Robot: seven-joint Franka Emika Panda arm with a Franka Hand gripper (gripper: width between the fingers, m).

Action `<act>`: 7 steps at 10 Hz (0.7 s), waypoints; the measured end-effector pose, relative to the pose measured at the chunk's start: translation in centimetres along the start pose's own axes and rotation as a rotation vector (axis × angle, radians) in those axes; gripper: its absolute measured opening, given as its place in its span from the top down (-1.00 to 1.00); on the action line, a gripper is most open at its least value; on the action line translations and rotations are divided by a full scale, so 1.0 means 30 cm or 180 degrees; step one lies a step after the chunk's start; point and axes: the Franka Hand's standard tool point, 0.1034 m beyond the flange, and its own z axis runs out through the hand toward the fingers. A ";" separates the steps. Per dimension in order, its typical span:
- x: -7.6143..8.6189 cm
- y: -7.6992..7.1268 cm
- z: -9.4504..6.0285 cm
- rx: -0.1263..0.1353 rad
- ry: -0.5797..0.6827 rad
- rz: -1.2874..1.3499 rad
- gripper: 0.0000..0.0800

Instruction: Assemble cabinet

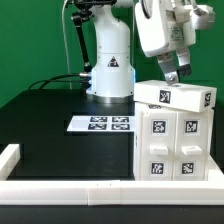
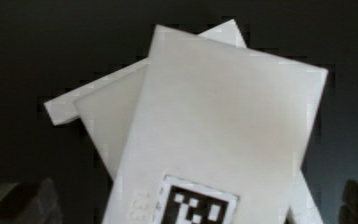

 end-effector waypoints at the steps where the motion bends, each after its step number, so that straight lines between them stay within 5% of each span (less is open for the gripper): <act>1: 0.000 0.001 0.003 -0.0004 0.0002 -0.0016 -0.99; 7: -0.015 -0.012 -0.002 -0.0299 -0.0055 -0.2457 -0.99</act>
Offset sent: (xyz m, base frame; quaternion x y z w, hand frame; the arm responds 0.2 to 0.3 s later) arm 0.0100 -0.0017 0.0063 -0.0534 0.0317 -0.3957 0.9163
